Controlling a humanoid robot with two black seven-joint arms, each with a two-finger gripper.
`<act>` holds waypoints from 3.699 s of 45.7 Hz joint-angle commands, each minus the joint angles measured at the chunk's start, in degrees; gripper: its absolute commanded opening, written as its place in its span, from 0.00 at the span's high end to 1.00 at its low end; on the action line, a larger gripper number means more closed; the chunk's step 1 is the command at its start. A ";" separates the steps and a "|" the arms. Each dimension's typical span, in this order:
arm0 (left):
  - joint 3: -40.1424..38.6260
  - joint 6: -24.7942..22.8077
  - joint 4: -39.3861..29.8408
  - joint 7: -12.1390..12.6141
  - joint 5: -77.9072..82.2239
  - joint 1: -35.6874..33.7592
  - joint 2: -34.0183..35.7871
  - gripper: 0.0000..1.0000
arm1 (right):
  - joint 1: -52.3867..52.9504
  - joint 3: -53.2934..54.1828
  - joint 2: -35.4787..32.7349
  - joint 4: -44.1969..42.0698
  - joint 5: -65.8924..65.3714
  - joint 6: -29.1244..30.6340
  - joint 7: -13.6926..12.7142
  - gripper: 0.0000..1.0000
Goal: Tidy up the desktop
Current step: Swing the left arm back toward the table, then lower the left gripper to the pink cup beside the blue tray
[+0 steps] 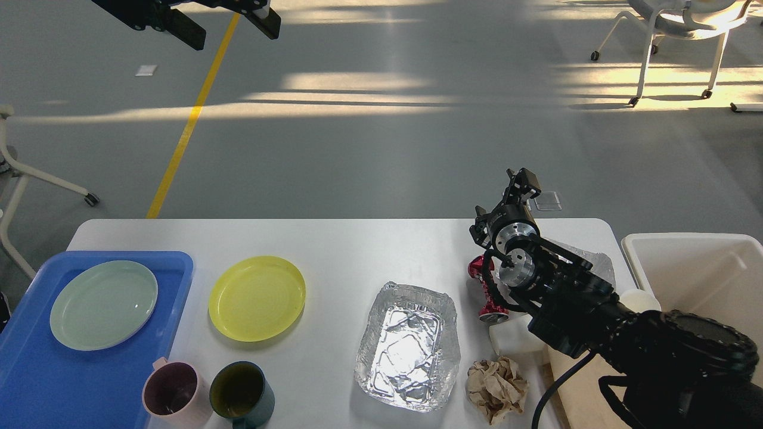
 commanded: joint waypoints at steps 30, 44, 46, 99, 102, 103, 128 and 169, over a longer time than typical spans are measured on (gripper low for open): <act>2.76 0.00 -2.28 0.10 0.00 -5.70 -0.50 0.04 | 0.00 0.00 0.03 0.00 0.05 0.00 0.00 0.00; 4.78 0.00 -5.97 5.89 1.23 4.32 -1.55 0.04 | 0.00 0.00 0.03 0.00 -0.04 0.00 0.00 0.00; 5.13 0.00 -6.24 7.30 1.40 5.90 -1.55 0.04 | 0.00 0.00 0.03 0.00 -0.04 0.00 0.00 0.00; 11.11 0.00 -5.71 9.07 1.76 45.10 2.14 0.04 | 0.00 0.00 0.03 0.00 -0.04 0.00 0.00 0.00; 10.94 0.00 -5.62 9.07 1.76 46.51 2.05 0.04 | 0.00 0.00 0.03 0.00 -0.04 0.00 0.00 0.00; 10.94 0.00 -5.62 9.07 1.76 47.03 2.05 0.04 | 0.00 0.00 0.03 0.00 0.05 0.00 0.00 0.00; 9.01 3.76 -5.89 15.30 1.84 57.41 -0.14 0.04 | 0.00 0.00 0.03 0.09 -0.04 0.00 0.00 0.00; 3.73 22.04 -1.23 16.27 1.67 70.68 -3.92 0.04 | 0.00 0.00 0.03 0.00 -0.04 0.00 0.00 0.00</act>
